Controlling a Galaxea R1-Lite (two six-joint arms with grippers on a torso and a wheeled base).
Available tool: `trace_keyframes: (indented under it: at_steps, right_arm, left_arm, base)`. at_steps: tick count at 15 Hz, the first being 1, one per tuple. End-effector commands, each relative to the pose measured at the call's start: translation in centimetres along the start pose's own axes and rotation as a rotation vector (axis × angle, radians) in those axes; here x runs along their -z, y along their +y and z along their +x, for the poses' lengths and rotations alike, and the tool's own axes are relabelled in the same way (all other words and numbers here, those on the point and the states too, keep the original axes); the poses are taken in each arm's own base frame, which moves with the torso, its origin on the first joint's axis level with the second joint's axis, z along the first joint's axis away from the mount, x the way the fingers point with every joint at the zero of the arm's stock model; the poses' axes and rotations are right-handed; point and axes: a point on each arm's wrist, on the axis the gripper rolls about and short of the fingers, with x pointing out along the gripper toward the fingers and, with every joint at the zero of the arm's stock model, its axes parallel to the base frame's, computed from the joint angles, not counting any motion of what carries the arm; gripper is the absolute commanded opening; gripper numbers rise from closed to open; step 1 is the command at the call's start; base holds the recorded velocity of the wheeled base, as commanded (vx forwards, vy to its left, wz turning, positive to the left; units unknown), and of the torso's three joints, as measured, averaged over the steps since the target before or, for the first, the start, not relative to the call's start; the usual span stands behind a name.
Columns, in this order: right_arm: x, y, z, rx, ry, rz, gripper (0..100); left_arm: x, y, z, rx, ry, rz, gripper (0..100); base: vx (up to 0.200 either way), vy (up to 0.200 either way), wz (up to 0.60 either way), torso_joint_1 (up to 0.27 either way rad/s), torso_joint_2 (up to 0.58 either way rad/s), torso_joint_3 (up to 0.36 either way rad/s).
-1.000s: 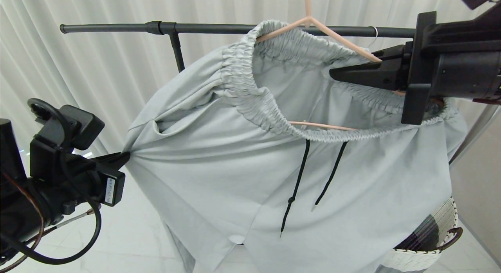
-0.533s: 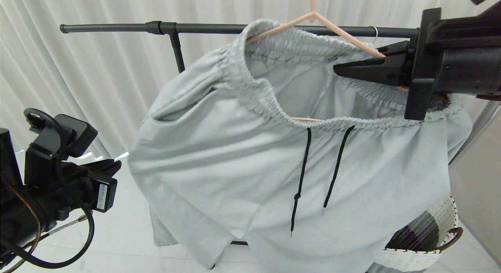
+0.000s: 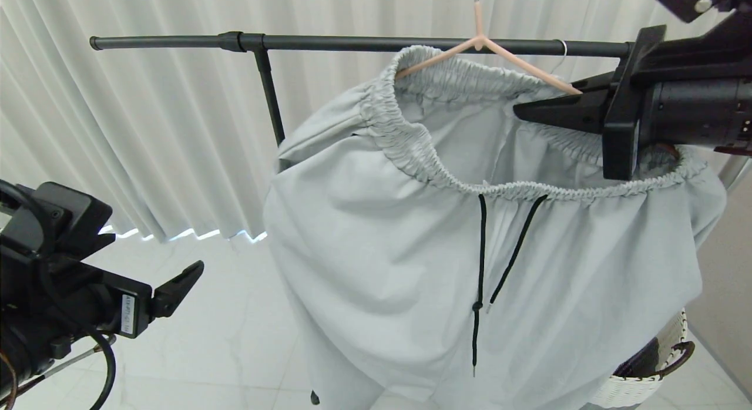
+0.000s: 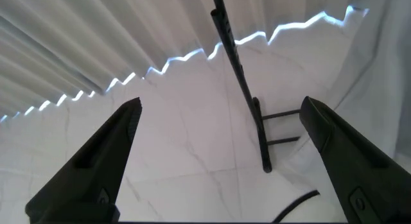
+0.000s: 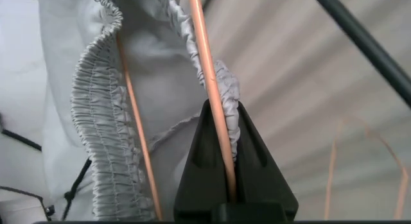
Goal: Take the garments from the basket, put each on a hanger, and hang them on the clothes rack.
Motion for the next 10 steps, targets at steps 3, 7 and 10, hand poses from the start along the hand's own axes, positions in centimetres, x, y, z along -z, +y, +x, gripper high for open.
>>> trace_keyframes:
  at_steps: [3, 7, 10]
  right_arm:
    - [1.3, 0.0, 0.3, 0.137, 0.181, 0.142, 0]
    - [2.4, -0.4, 1.0, 0.259, 0.287, 0.248, 0]
    - [2.3, -0.7, 1.4, 0.298, 0.289, 0.273, 0]
  left_arm:
    - [-0.6, 0.4, -2.1, -0.023, -0.084, 0.072, 100]
    - [-0.8, 0.5, -2.2, -0.024, -0.097, 0.104, 100]
    - [-0.8, 0.4, -2.2, -0.02, -0.099, 0.105, 100]
  base:
    - [0.0, 0.0, 0.0, 0.0, 0.0, 0.0]
    - [0.0, 0.0, 0.0, 0.0, 0.0, 0.0]
    - [0.133, 0.0, 0.0, 0.005, 0.0, 0.003]
